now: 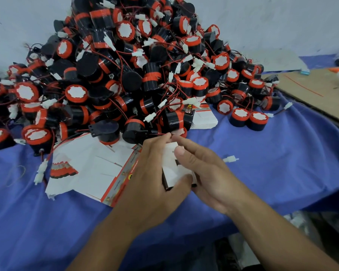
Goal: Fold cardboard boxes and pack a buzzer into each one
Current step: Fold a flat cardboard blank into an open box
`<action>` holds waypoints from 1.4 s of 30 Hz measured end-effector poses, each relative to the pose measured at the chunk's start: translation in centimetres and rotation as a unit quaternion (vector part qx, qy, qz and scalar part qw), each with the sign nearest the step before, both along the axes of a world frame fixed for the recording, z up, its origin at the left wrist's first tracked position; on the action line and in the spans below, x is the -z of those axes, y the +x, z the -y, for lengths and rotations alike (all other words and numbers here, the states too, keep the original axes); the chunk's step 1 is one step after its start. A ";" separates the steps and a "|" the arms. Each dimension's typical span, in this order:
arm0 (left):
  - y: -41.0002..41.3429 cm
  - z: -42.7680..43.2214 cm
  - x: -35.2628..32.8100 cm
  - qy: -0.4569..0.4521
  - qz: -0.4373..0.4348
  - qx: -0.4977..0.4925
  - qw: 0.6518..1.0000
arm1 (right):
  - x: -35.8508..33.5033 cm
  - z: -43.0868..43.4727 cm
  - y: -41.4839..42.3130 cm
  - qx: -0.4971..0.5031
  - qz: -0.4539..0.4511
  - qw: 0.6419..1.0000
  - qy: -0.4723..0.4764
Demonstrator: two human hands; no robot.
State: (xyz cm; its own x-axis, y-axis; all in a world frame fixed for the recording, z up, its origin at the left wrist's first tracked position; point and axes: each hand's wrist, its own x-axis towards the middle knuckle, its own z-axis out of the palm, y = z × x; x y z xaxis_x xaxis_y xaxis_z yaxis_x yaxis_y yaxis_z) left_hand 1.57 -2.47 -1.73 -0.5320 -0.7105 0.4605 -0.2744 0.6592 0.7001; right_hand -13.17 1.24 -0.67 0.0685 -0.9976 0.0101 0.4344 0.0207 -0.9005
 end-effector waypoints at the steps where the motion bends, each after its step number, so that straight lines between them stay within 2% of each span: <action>1: 0.1 0.0 0.1 0.017 -0.008 -0.002 1.000 | 0.0 0.0 0.2 0.008 -0.014 1.000 -0.011; 5: 0.4 0.1 0.0 -0.026 0.009 0.014 1.000 | 0.3 0.0 0.5 0.043 -0.049 0.997 -0.034; 11: 1.0 0.4 -0.2 -0.097 0.045 -0.016 0.994 | 0.4 0.0 0.6 0.019 -0.087 0.995 -0.049; 22: 1.6 0.9 -0.6 -0.137 0.048 0.024 0.989 | 0.7 0.2 0.0 0.002 -0.104 0.993 -0.061; 24: 1.7 1.0 -0.7 -0.137 0.054 0.037 0.988 | 0.7 0.1 0.0 0.005 -0.141 0.988 -0.069; 28: 1.7 0.8 -0.9 -0.136 0.055 0.037 0.988 | 1.1 -0.1 0.0 0.039 -0.283 0.955 -0.076; 32: 1.8 0.8 -0.8 -0.140 0.056 0.037 0.988 | 1.2 -0.5 0.3 0.018 -0.360 0.931 -0.063; 33: 1.9 0.8 -0.8 -0.142 0.057 0.036 0.988 | 1.1 -0.5 0.3 0.012 -0.353 0.934 -0.050; 34: 2.0 0.8 -0.8 -0.144 0.056 0.033 0.987 | 0.9 -0.5 0.3 0.006 -0.309 0.950 -0.040; 36: 2.2 0.9 -0.8 -0.148 0.049 0.027 0.987 | 0.6 -0.3 0.1 -0.012 -0.147 0.989 -0.018; 38: 2.3 1.0 -0.8 -0.157 0.040 0.022 0.986 | 0.2 -0.1 0.1 -0.026 -0.023 0.999 0.000; 40: 2.2 1.1 -0.7 -0.172 0.039 0.017 0.984 | 0.1 -0.1 0.0 -0.018 -0.019 1.000 -0.003; 42: 2.0 0.9 -0.4 -0.191 0.041 0.014 0.981 | 0.2 -0.1 0.0 0.004 -0.079 0.997 -0.004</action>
State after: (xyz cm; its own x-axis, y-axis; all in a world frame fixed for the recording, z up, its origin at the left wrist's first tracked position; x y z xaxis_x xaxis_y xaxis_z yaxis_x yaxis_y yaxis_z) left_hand 3.60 -3.37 -1.30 -0.5959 -0.4791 0.6445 -0.2977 0.8772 0.3768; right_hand -13.18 1.38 -0.91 0.0615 -0.9981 0.0084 0.2867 0.0096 -0.9580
